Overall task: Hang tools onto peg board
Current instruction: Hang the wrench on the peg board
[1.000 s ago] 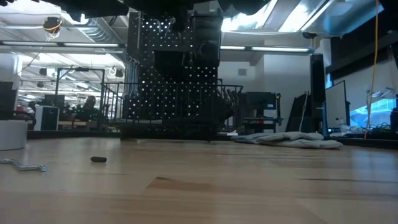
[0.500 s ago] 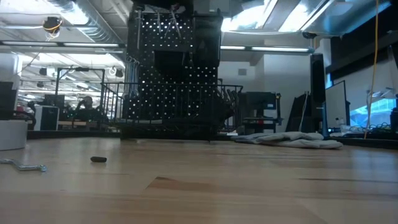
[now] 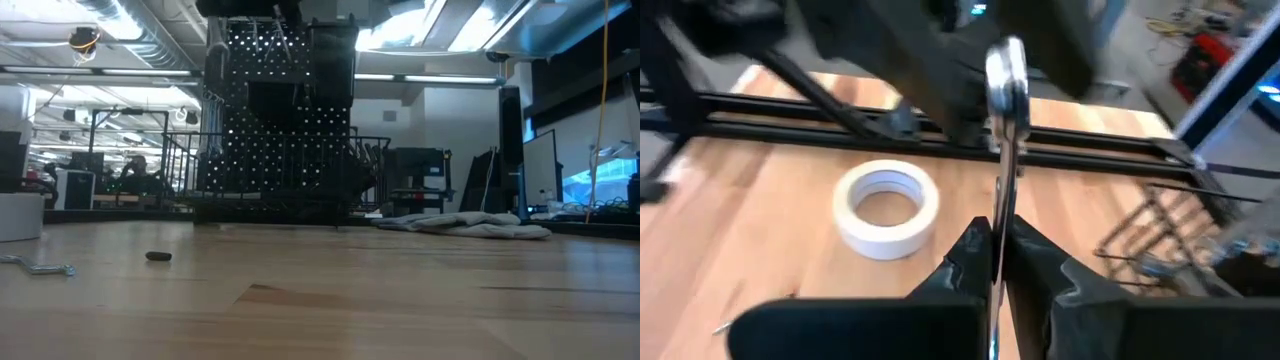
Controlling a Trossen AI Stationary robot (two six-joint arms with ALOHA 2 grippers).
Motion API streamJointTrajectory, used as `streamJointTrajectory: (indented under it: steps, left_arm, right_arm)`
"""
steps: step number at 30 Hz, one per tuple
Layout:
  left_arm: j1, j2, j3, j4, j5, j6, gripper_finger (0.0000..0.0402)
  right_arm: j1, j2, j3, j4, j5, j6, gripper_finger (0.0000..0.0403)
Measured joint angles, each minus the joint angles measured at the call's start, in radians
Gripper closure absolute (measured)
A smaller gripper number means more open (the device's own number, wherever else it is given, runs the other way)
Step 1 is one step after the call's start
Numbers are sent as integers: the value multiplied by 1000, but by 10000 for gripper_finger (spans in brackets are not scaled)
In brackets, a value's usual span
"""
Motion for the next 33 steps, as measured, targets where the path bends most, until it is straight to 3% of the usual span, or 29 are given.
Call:
streamJointTrajectory:
  steps: [4, 9, 13, 22, 25, 33]
  left_arm:
    - [43, 22, 0, 3, 11, 13, 256]
    - [82, 32, 0, 13, 141, 21, 256]
    - [93, 32, 0, 9, 158, 39, 265]
    - [91, 31, -1, -19, 162, 72, 378]
    - [91, 29, -1, -29, 164, 71, 388]
    - [83, 7, -2, -62, 151, 64, 391]
  right_arm:
    - [-1, 5, 0, -1, -29, -4, 387]
    - [-4, 20, 0, 4, -31, -18, 387]
    - [-2, 32, 0, -9, -32, -19, 387]
    - [-3, 33, 0, -11, -38, -22, 387]
    - [-2, 33, 0, -11, -38, -22, 386]
    - [-2, -18, 0, -109, -15, 31, 305]
